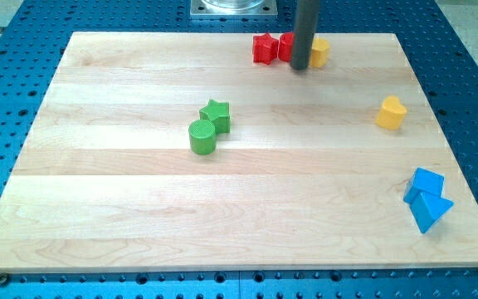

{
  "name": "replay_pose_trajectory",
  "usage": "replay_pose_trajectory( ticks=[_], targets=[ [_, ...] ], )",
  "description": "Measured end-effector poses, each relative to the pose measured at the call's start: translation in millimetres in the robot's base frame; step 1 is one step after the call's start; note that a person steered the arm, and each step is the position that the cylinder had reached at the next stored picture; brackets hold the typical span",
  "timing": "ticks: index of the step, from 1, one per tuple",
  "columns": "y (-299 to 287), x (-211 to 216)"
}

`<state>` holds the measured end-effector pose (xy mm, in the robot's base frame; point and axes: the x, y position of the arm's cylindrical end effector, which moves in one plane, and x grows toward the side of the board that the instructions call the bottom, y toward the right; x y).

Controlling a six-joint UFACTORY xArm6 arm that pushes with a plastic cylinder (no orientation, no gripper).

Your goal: Place the yellow hexagon bottom right to the red circle

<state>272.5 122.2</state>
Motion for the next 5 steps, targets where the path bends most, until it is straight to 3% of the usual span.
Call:
replay_pose_trajectory(
  ticks=[1, 2, 3, 4, 5],
  targets=[
    [70, 19],
    [115, -33],
    [82, -72],
    [64, -54],
    [64, 8]
  ],
)
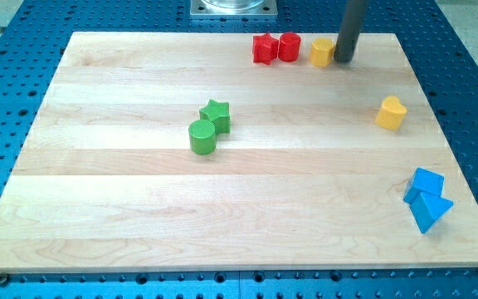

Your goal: Place the yellow hexagon bottom right to the red circle

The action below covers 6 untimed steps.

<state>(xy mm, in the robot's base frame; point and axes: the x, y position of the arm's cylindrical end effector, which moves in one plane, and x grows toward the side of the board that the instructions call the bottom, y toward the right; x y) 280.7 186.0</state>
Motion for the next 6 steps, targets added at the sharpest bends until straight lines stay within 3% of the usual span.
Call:
replay_pose_trajectory(
  ticks=[1, 2, 3, 4, 5, 6],
  targets=[
    [8, -60],
    [-11, -65],
    [-4, -12],
    [14, -7],
    [8, -66],
    [-14, -50]
  ],
)
